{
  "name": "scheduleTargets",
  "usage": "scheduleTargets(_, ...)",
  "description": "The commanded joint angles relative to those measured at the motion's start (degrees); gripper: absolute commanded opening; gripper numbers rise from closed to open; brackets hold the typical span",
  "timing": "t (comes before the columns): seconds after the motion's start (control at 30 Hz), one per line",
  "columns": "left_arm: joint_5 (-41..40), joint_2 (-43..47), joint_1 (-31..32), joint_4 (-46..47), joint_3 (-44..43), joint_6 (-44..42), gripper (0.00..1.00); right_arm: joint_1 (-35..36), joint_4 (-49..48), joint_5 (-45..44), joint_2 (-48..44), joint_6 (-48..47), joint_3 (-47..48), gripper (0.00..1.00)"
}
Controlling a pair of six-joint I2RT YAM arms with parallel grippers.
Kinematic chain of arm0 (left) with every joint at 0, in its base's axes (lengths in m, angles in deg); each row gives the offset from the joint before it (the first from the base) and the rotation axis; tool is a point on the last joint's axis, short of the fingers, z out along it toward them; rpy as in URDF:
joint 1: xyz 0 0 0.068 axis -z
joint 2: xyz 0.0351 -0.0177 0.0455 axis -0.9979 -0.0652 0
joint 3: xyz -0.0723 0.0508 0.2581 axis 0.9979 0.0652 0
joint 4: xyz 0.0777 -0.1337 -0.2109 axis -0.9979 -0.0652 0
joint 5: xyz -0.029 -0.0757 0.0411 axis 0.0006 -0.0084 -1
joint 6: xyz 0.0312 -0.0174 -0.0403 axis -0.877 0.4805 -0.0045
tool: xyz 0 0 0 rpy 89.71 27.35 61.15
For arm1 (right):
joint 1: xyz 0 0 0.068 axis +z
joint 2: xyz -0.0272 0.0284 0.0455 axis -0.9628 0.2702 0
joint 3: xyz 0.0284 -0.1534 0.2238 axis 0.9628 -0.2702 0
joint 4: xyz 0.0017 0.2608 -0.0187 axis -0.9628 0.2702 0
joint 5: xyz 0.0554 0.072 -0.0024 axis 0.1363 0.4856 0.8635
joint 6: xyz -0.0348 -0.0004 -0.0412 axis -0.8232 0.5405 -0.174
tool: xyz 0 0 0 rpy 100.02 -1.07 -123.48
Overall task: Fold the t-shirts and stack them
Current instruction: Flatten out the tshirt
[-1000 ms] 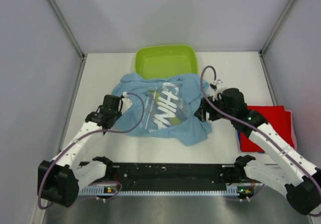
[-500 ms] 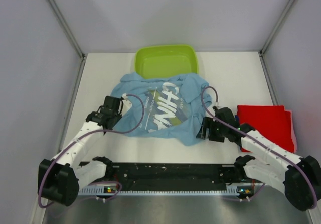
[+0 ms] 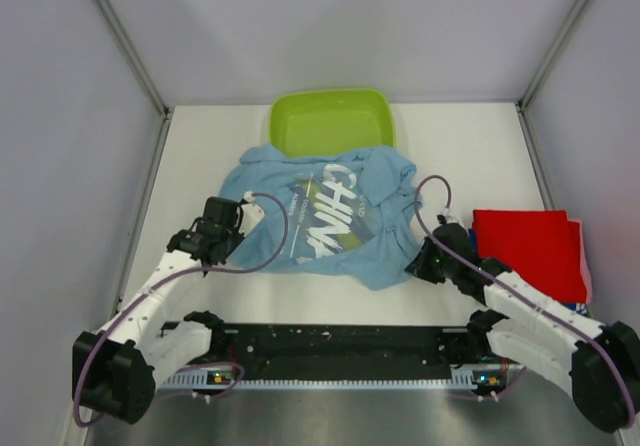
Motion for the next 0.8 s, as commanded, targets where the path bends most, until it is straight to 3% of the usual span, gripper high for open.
scheduleTargets(0.0,1.0,0.9,-0.1,-2.8,-2.9,1.7,0.00,0.0,4.6,-4.2,-11.8,1.8,0.3,0.00)
scheduleTargets(0.13,1.4,4.1,-0.1,-5.6,-3.1,2.4,0.00,0.0,15.6,-3.5,-20.0,-2.7,6.9,0.00)
scheduleTargets(0.3,6.4,12.8,-0.1,-14.2,-6.0,2.3,0.00,0.0,27.6,8.4,-19.6,-6.9,19.4,0.00)
scheduleTargets(0.5,8.3,21.7,-1.0,-26.6,-12.0,-3.5,0.00,0.0,41.0,9.6,-20.5,-12.2,39.0,0.00)
scheduleTargets(0.77,5.2,18.7,-1.1,-29.0,-17.7,-5.5,0.00,0.1,42.9,8.3,-19.5,-16.6,50.2,0.00)
